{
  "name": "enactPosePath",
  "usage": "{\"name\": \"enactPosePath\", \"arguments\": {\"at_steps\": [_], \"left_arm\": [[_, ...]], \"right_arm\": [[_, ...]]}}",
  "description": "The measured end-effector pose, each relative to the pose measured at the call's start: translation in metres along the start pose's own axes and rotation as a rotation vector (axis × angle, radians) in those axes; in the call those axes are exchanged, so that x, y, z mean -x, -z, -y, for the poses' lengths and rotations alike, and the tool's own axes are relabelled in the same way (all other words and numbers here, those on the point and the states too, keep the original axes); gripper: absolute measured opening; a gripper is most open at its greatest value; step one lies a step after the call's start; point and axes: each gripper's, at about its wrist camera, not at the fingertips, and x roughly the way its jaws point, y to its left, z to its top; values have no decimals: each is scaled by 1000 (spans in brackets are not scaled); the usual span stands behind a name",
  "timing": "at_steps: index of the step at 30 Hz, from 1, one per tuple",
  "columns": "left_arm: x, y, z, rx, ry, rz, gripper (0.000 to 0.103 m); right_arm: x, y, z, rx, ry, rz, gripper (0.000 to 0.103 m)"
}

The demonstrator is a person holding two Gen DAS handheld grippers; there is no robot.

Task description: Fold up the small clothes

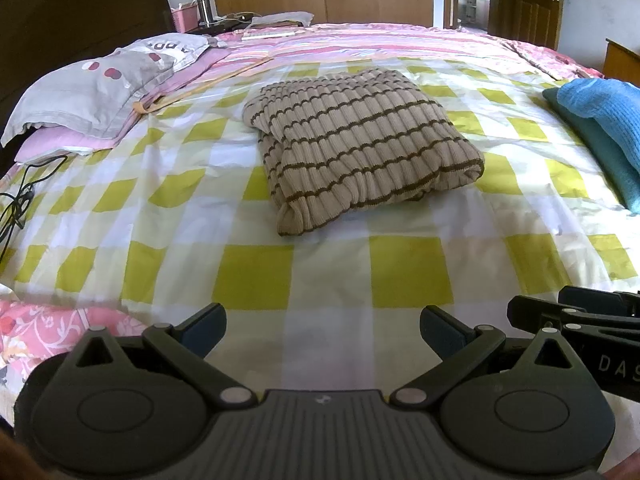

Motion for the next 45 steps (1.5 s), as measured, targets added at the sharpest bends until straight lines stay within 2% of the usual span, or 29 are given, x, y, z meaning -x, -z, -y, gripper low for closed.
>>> {"name": "enactPosePath", "arguments": {"at_steps": [45], "left_arm": [[-2, 3, 2, -1, -11, -13, 103]], "right_arm": [[0, 2, 0, 10, 7, -2, 54]]}}
